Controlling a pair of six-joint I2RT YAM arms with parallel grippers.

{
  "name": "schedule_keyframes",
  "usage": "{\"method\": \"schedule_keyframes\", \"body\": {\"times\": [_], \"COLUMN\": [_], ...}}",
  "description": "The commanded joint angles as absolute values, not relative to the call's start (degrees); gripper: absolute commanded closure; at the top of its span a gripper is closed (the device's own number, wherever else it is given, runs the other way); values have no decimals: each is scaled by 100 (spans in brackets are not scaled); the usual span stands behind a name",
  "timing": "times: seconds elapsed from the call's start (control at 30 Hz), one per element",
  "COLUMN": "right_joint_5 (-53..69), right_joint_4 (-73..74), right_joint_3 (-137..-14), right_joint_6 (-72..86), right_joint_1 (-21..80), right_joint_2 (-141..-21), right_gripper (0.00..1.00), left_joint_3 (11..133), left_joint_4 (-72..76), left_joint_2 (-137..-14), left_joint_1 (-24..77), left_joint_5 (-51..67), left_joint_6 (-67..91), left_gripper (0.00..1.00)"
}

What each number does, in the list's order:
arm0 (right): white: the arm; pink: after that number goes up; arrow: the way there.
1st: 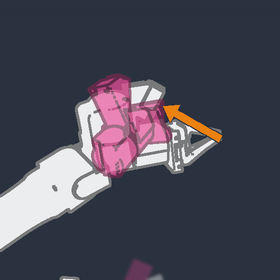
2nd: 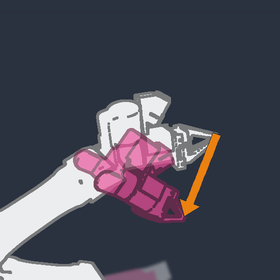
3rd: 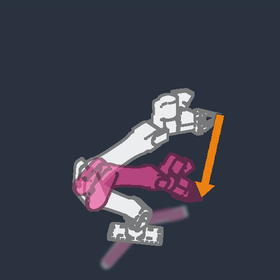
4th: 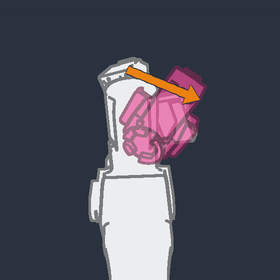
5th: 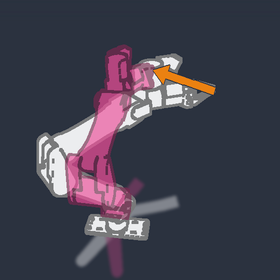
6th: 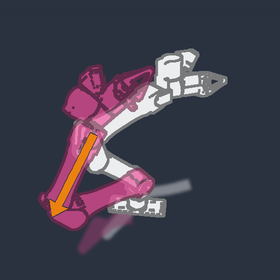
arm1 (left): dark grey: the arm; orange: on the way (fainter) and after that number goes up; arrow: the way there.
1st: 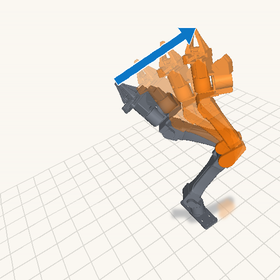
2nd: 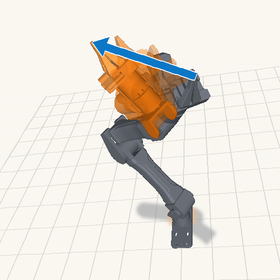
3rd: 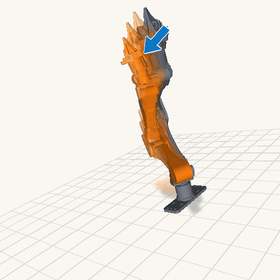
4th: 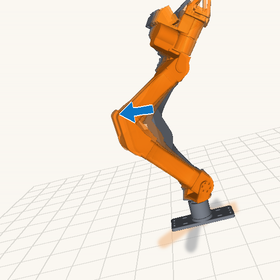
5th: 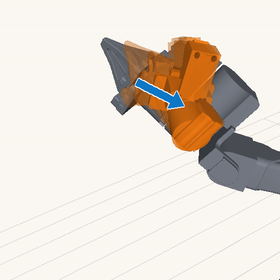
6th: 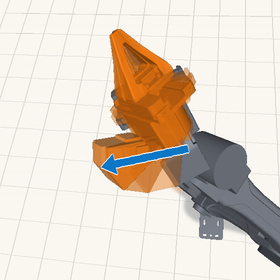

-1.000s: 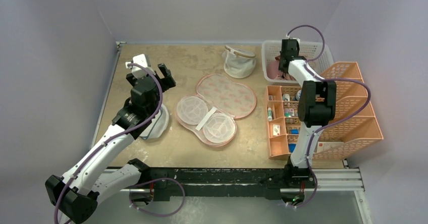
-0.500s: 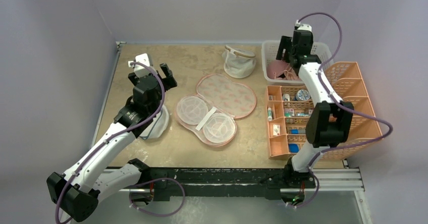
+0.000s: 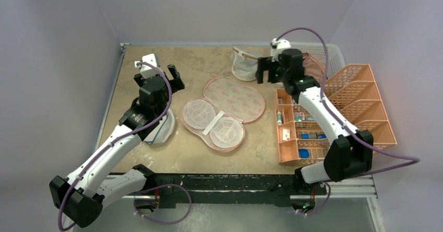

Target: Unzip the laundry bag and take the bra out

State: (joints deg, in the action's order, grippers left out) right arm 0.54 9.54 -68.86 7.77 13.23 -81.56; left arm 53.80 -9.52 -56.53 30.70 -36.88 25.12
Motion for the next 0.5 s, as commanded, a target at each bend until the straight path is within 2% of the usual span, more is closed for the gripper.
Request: {"method": "schedule_keyframes", "body": {"times": [0.0,0.17,0.47], "right_joint_5": [317,494,97], "right_joint_4": [878,798,508], "right_joint_3": [-6712,-6442,-6677], "right_joint_6": [581,567,598], "right_joint_1": [2075,2156,2055], "right_joint_2": [-8178,-8649,-9844], "right_gripper": [5,12,17], "left_joint_3": [5646,5669,5663], "left_joint_4": [-851,-878,-888], "left_joint_2": [-5580,-5651,-5674], "left_joint_1": [3023,3023,3026], "left_joint_5": [-3805,-3835,-3827], "left_joint_6": [2584,2562,2522], "left_gripper": [12,12,12]}}
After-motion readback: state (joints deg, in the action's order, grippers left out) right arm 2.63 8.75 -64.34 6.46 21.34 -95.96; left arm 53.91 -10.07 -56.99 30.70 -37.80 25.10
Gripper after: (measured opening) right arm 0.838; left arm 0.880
